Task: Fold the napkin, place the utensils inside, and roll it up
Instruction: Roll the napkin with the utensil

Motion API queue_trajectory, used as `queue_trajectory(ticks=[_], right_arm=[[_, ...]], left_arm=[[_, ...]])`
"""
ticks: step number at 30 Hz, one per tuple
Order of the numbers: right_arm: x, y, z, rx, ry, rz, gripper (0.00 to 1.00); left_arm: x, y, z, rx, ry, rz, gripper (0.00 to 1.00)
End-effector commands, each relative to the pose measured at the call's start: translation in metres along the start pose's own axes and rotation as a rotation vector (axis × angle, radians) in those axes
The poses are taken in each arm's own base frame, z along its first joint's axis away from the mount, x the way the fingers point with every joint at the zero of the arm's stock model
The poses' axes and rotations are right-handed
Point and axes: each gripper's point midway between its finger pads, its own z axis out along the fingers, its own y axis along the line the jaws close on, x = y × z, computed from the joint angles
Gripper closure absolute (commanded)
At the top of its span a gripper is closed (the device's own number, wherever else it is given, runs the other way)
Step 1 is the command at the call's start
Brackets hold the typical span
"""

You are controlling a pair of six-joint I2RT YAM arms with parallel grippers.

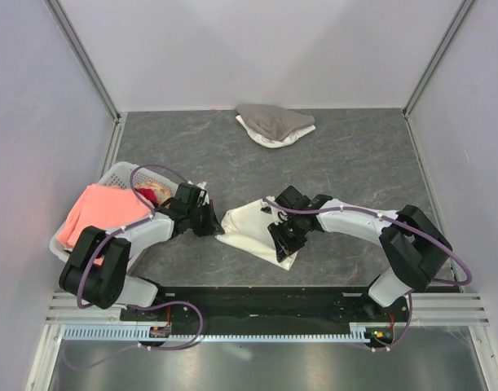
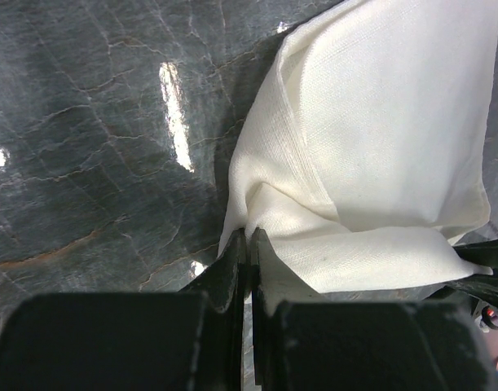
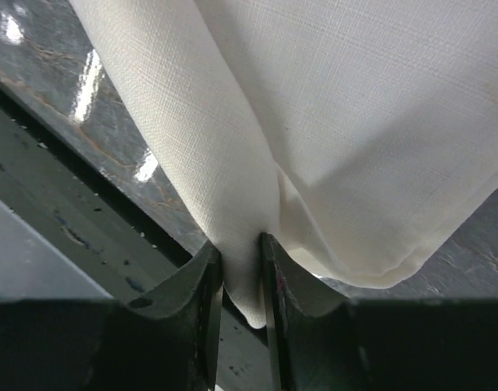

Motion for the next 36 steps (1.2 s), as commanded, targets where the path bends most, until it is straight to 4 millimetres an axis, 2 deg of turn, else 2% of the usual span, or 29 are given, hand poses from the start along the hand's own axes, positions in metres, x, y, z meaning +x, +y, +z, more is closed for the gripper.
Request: queue_trajectory(ticks=[1,3,5,8,11,15,16,20,22,24,25,28,29,33,34,36], right_arm=[[0.008,0.016,-0.004,-0.143,0.038,0.106,0.69],[0.007,0.009,-0.004,-0.142,0.030,0.134,0.70],[0.016,0.001,0.000,-0.146,0.047,0.164,0.70],[0.018,-0.019,0.005,-0.141,0.040,0.231,0.70],[0.024,-0.028,0.010,-0.127,0.056,0.260,0.69],[0.030,-0.043,0.014,-0.045,0.077,0.268,0.60],[0.028,-0.043,0.012,-0.044,0.071,0.260,0.55],[0.016,-0.045,-0.008,0.008,0.034,0.222,0.46],[-0.002,-0.045,-0.027,0.047,-0.026,0.192,0.41],[-0.005,-0.043,-0.043,0.071,-0.041,0.176,0.37],[-0.016,-0.044,-0.053,0.099,-0.072,0.163,0.35],[-0.031,-0.042,-0.074,0.150,-0.135,0.115,0.32],[-0.036,-0.033,-0.080,0.158,-0.167,0.060,0.31],[-0.056,-0.005,-0.084,0.230,-0.274,-0.130,0.27],[-0.059,0.014,-0.079,0.240,-0.297,-0.213,0.27],[-0.067,0.017,-0.076,0.340,-0.341,-0.285,0.25]], left_arm=[[0.007,0.014,-0.001,-0.051,0.018,0.030,0.98],[0.008,0.014,-0.001,-0.054,0.019,0.026,0.98],[0.009,0.015,0.000,-0.059,0.024,0.028,0.98],[0.010,0.016,0.002,-0.059,0.037,0.026,0.98],[0.011,0.017,0.003,-0.062,0.044,0.025,0.98],[0.011,0.017,0.003,-0.064,0.045,0.023,0.98],[0.010,0.016,0.003,-0.063,0.044,0.025,0.98],[0.011,0.016,0.003,-0.062,0.049,0.028,0.98],[0.011,0.016,0.004,-0.062,0.054,0.027,0.98],[0.010,0.015,0.004,-0.059,0.053,0.029,0.98],[0.010,0.015,0.004,-0.059,0.053,0.029,0.98],[0.008,0.014,0.004,-0.057,0.050,0.027,0.98],[0.008,0.014,0.004,-0.056,0.053,0.030,0.98],[0.008,0.013,0.004,-0.056,0.054,0.029,0.98],[0.008,0.014,0.005,-0.058,0.057,0.027,0.98],[0.008,0.014,0.005,-0.058,0.057,0.027,0.98]])
